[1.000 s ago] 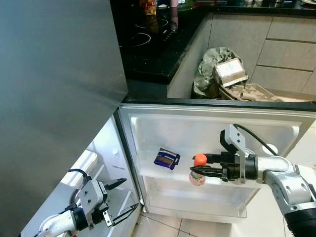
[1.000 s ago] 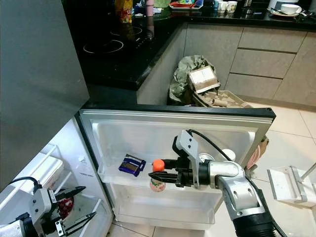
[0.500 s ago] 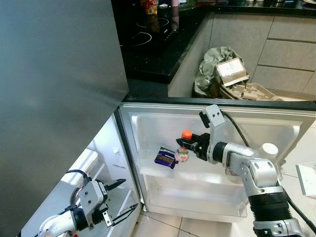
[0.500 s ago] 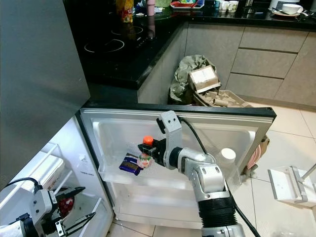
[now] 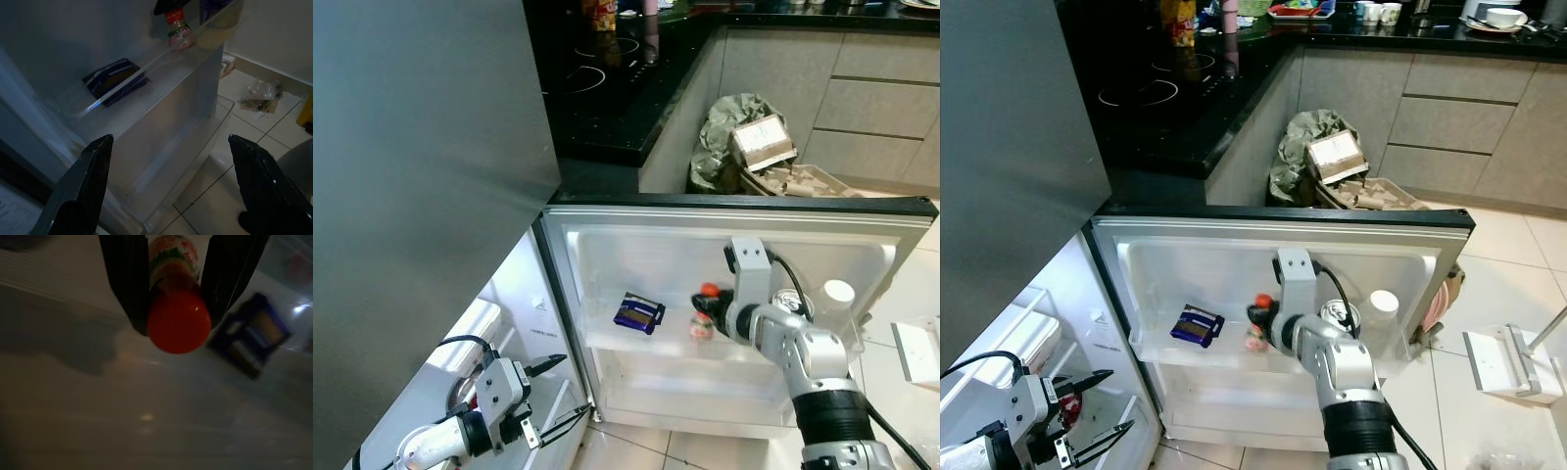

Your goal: Restocking fridge

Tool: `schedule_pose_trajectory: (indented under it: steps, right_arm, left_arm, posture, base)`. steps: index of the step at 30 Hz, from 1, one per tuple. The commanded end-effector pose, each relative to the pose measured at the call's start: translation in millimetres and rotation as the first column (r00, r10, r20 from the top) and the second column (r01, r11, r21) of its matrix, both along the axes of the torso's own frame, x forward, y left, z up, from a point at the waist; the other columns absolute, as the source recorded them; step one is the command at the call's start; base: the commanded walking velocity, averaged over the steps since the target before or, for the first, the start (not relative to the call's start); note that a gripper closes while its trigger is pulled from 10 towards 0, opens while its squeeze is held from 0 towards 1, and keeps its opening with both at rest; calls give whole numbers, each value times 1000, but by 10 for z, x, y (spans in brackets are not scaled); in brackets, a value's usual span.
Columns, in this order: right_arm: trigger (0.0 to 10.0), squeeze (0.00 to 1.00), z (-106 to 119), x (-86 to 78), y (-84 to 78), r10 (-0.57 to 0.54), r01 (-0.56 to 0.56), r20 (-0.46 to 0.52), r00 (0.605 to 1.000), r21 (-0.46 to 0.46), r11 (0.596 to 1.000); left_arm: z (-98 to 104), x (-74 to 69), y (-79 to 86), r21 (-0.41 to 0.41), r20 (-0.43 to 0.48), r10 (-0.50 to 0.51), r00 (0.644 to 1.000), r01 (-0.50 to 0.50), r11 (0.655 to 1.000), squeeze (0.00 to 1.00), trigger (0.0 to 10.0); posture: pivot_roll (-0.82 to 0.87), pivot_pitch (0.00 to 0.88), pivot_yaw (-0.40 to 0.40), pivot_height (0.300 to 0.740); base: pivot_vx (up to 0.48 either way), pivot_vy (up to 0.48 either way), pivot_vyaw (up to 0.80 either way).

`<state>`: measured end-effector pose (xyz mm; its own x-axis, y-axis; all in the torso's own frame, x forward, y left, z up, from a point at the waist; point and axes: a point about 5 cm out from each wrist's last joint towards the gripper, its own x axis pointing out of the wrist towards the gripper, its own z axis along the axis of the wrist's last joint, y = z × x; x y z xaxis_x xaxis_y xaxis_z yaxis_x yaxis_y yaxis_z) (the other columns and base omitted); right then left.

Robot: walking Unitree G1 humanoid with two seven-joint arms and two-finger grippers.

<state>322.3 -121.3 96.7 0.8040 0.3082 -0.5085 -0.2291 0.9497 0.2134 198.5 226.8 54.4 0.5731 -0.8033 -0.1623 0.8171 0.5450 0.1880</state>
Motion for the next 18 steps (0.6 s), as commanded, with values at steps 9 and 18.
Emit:
schedule_pose_trajectory:
  steps: [9,18]
  right_arm:
    - [10000,0,-158,-48,30,-18,18,-60,998,0,1000]
    - [10000,0,-240,-98,129,80,-81,-53,995,-16,997]
  left_arm:
    - [20,4,30,36,5,-17,1000,17,999,0,10000]
    - [12,7,23,40,5,-20,1000,20,999,0,10000]
  posture:
    - [-28,0,-2,740]
    - [-32,0,0,740]
  base:
    - [0,0,0]
    - [0,0,0]
